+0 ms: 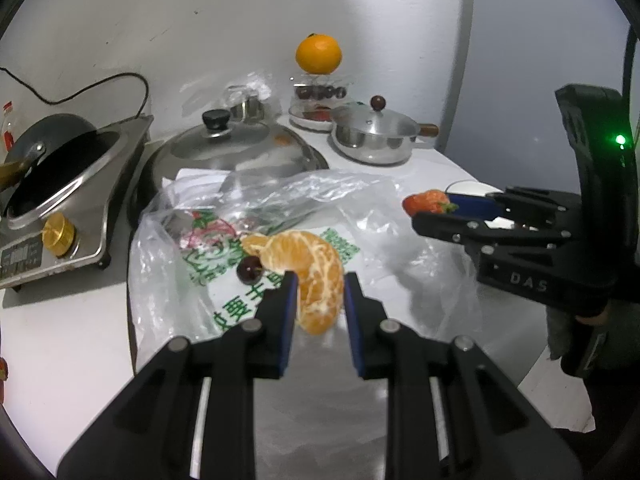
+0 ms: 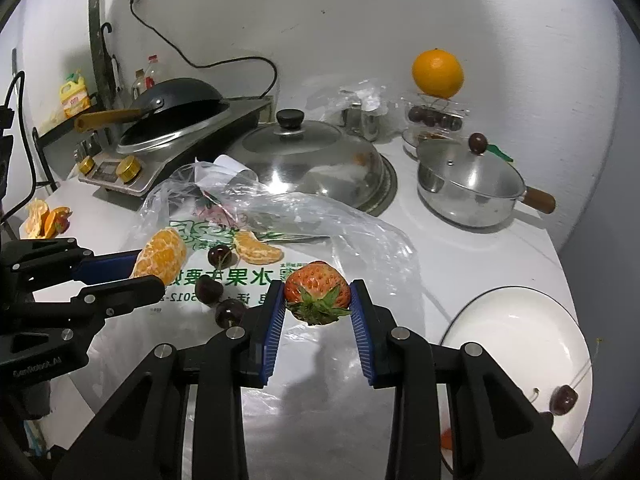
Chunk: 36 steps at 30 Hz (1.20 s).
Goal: Organize fruits
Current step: 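Lift the tangerine segment with left gripper and strawberry with right gripper, then carry the tangerine segment and strawberry in both grippers over the white plate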
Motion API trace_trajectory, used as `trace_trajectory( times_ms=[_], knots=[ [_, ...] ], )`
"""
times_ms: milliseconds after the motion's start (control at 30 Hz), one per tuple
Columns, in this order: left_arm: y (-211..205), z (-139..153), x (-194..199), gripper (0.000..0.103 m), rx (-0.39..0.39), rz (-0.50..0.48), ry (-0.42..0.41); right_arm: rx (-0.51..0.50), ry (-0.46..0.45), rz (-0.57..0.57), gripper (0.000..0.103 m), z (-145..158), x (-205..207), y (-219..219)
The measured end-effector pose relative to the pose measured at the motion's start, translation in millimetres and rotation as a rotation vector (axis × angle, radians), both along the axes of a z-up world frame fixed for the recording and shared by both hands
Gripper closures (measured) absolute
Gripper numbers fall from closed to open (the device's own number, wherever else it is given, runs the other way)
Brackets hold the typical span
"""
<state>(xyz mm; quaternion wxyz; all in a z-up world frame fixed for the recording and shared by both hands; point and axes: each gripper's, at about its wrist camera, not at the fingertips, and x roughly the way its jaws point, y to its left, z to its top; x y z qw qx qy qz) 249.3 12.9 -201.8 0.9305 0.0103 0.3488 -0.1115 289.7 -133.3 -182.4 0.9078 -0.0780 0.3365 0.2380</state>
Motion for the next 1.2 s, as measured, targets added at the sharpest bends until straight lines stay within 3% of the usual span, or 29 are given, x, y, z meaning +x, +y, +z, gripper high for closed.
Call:
trace_trajectory(
  times_ms=[1200],
  knots=[
    [-94.3,6.4,17.8,0.079,0.042,-0.091,0.008,0.055,-0.002,-0.113,0.068,-2.2,-2.7,-107.4]
  ],
)
